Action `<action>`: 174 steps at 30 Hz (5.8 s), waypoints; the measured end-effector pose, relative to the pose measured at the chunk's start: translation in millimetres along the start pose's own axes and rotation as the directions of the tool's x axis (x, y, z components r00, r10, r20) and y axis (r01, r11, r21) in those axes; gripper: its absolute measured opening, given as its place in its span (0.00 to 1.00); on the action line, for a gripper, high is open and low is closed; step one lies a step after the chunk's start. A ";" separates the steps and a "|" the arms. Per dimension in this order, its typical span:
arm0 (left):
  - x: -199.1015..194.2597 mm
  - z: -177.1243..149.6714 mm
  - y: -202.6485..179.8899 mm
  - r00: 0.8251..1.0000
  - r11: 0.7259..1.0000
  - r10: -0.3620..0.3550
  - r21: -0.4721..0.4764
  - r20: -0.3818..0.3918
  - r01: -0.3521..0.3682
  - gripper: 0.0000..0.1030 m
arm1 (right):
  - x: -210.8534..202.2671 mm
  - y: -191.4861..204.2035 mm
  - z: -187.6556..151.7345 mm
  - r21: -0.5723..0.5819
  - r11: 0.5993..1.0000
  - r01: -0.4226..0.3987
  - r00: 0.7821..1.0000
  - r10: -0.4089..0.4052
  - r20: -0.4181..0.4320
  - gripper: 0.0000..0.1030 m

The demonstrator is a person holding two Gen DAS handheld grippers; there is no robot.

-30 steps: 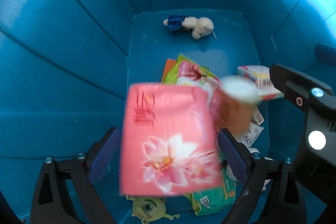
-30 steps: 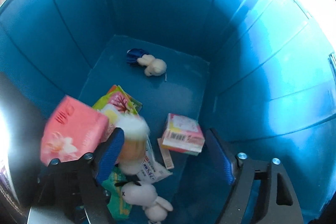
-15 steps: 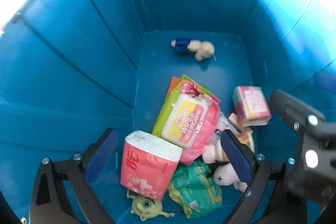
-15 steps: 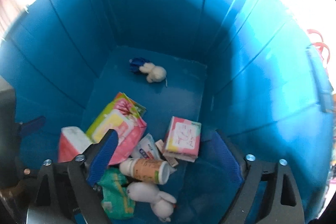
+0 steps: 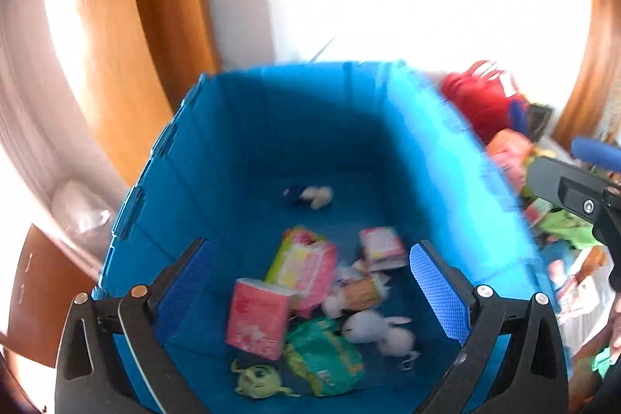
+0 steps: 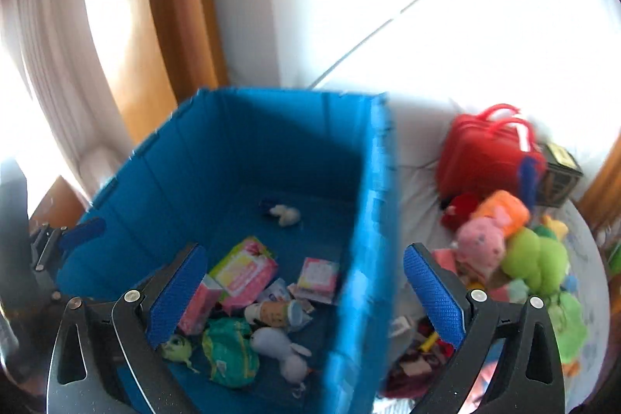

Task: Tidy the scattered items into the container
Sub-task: 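Withdraw both tools from the crate back over the pile, then grasp a white-and-pink tissue pack with the left tool while the right grasps a pink tissue pack, then carry both tissue packs over the blue crate with both tools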

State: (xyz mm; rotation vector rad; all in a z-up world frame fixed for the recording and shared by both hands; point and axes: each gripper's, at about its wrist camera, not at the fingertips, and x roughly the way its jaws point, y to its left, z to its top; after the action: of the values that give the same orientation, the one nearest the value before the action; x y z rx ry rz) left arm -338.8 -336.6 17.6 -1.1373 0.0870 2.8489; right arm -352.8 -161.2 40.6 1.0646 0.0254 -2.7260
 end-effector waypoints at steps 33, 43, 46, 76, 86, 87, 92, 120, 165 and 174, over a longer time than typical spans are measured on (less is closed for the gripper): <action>32.5 -201.6 -443.3 0.990 0.988 -0.104 0.107 -0.097 0.114 1.00 | -110.4 -435.1 -332.4 0.251 0.939 0.235 0.952 -0.171 -0.253 1.00; 72.4 -260.8 -464.2 0.979 0.983 -0.085 0.144 -0.185 0.112 1.00 | -63.8 -438.8 -394.3 0.262 0.936 0.236 0.936 -0.147 -0.320 1.00; 79.0 -267.6 -469.8 0.982 0.978 -0.088 0.174 -0.170 0.117 1.00 | -56.1 -430.8 -401.9 0.232 0.937 0.260 0.936 -0.186 -0.300 1.00; 143.4 -274.1 -529.0 0.990 0.951 -0.111 0.298 0.091 0.080 0.90 | 19.5 -424.3 -402.8 0.208 0.950 0.233 0.972 -0.234 -0.020 0.77; 94.9 -239.1 -517.7 0.982 0.963 -0.160 0.233 0.103 0.133 0.83 | -20.1 -428.7 -377.6 0.271 0.950 0.156 0.985 -0.168 0.023 0.65; 88.7 -232.5 -516.5 0.981 0.963 -0.162 0.234 0.106 0.134 0.83 | -26.9 -429.5 -372.3 0.273 0.949 0.156 0.985 -0.168 0.024 0.65; 63.5 -205.4 -513.0 0.981 0.966 -0.162 0.221 0.110 0.134 0.82 | -52.6 -433.8 -349.7 0.305 0.942 0.142 0.988 -0.154 0.014 0.64; -22.7 -149.7 -444.2 0.983 0.999 0.024 0.036 0.181 -0.031 0.82 | -108.7 -396.7 -261.5 0.146 0.989 0.013 0.997 -0.023 0.067 0.64; 132.4 19.3 84.3 0.944 0.978 0.193 -0.029 -0.267 -0.208 0.83 | 191.9 60.0 4.0 -0.046 0.998 0.033 0.965 -0.044 -0.260 0.65; 210.3 -15.6 66.0 0.860 0.992 0.102 -0.009 -0.501 -0.122 0.83 | 287.0 24.5 -35.9 -0.015 0.990 0.141 0.849 -0.128 -0.513 0.65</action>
State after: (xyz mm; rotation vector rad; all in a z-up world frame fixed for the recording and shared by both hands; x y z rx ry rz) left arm -486.0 -393.8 -137.0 -1.9131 0.1267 2.5731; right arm -529.1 -237.0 -177.1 1.8316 0.1583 -2.4684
